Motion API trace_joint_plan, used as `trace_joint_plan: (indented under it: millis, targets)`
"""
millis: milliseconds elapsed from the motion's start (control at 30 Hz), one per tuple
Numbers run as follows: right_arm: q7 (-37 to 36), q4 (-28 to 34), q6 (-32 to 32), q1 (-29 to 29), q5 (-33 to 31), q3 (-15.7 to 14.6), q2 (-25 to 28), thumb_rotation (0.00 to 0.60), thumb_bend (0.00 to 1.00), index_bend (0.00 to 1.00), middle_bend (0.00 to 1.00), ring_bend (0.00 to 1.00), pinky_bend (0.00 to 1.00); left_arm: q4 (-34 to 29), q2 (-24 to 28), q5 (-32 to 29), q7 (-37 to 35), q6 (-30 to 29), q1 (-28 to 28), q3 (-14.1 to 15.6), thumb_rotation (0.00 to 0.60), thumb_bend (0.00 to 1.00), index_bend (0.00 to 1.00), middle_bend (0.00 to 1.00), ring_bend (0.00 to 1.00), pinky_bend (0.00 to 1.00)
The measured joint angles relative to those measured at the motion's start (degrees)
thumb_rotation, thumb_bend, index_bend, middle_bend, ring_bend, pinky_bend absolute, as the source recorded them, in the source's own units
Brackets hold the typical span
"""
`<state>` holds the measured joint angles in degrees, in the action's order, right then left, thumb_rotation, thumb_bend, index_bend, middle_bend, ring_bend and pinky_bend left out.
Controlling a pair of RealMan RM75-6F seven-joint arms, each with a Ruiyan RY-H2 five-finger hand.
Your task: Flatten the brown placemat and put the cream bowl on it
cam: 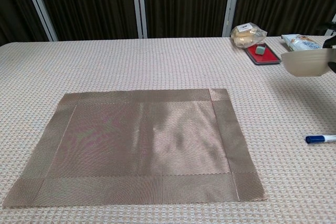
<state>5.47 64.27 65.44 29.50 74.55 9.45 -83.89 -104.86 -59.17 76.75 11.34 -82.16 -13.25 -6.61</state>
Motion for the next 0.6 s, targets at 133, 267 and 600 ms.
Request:
trace_joint_plan:
  millis: [133, 267, 600]
  targets:
    - [-0.6, 5.6, 3.7, -0.7, 4.1, -0.6, 2.9, 0.6, 0.43, 0.87, 0.0, 0.0, 0.0, -0.6, 0.4, 0.7, -0.7, -0.1, 0.2, 0.1, 0.6, 0.0, 0.0, 0.0, 0.0, 0.0]
    - [-0.5, 13.0, 6.5, -0.7, 8.6, -1.1, 5.3, 0.6, 0.43, 0.87, 0.0, 0.0, 0.0, -1.1, 0.7, 1.5, -1.1, -0.1, 0.4, 0.2, 0.6, 0.0, 0.0, 0.0, 0.0, 0.0]
    - [3.0, 21.6, 1.9, 7.2, 17.2, -1.1, 6.1, 0.6, 0.41, 0.87, 0.0, 0.0, 0.0, -0.4, 0.9, 0.9, -1.5, 0.3, 0.6, 0.0, 0.6, 0.0, 0.0, 0.0, 0.0, 0.0]
